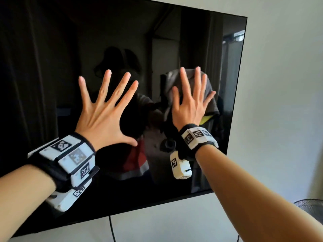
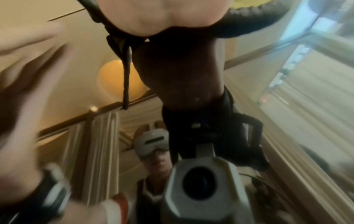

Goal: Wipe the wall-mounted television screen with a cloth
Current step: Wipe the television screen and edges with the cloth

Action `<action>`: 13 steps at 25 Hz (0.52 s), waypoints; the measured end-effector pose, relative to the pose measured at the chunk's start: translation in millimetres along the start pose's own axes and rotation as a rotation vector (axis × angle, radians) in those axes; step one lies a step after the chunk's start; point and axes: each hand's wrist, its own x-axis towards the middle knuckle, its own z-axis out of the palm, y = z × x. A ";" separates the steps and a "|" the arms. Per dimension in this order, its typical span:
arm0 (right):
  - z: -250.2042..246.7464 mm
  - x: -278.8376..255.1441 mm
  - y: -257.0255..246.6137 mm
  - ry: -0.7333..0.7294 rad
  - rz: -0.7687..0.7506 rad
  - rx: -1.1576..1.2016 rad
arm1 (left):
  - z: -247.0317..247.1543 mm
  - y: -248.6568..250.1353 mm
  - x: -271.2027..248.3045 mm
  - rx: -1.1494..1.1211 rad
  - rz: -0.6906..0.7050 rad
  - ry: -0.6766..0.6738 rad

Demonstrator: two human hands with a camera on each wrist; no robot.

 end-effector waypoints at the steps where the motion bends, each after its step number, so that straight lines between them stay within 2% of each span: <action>1: 2.2 -6.3 10.0 0.026 0.069 -0.011 | 2.4 -7.0 -11.4 0.022 -0.002 -0.011; 3: 5.1 -48.8 22.1 0.025 0.153 -0.004 | 6.2 -19.9 -28.8 0.052 -0.014 -0.052; 6: 12.2 -101.1 -4.3 -0.100 0.038 -0.010 | 9.3 -25.8 -35.1 0.046 -0.007 -0.096; 9: 13.2 -50.3 -32.0 -0.071 -0.087 0.004 | 12.9 -25.8 -34.9 0.034 -0.005 -0.094; 11: 10.0 -23.1 -21.2 -0.004 0.048 0.010 | 12.8 -26.7 -36.3 0.035 -0.002 -0.082; 13: 9.5 -42.3 2.5 0.021 0.232 0.000 | 11.2 -26.1 -37.7 0.027 -0.007 -0.080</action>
